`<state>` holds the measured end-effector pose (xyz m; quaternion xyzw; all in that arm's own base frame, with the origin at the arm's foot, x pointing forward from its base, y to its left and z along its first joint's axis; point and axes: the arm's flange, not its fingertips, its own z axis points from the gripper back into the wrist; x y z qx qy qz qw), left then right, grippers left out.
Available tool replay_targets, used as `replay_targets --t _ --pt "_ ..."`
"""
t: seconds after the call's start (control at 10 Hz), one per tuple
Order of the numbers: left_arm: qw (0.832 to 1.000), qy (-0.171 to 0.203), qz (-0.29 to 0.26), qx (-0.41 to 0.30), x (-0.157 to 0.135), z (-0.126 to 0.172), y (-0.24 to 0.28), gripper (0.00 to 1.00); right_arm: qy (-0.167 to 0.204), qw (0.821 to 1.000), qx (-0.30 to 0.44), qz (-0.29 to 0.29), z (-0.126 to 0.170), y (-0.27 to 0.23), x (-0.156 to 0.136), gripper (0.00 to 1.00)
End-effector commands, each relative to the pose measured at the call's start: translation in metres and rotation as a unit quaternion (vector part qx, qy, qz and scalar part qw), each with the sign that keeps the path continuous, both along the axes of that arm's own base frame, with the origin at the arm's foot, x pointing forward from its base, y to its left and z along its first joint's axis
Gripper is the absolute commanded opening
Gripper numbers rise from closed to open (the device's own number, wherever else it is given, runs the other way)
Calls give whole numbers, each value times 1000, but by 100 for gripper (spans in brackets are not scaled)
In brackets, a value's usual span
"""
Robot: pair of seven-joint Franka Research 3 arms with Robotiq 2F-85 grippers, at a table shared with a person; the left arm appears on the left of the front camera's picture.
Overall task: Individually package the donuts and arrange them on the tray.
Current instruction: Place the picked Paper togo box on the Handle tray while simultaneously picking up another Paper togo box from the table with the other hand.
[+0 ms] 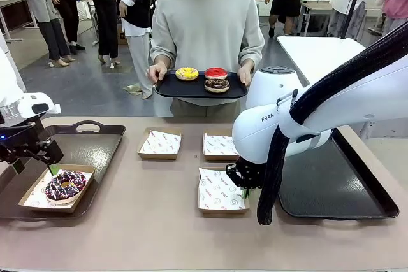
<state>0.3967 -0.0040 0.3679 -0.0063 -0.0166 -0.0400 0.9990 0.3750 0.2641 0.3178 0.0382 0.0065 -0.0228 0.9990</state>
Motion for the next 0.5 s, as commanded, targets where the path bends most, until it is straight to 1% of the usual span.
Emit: replay_targets --t 0.0,0.2,0.3,0.4 --pt "1000 3 11 -7 -10 2 -1 100 0 1000 6 -14 7 2 -6 0" --pt "1000 8 12 -17 -12 4 1 100 -14 1000 7 -11 27 2 -13 0" --pt "999 11 -3 -45 -12 8 1 100 -7 1000 19 3 38 2 -18 0" --pt "996 26 -13 -89 -18 18 7 100 -4 1000 25 17 56 2 -22 0"
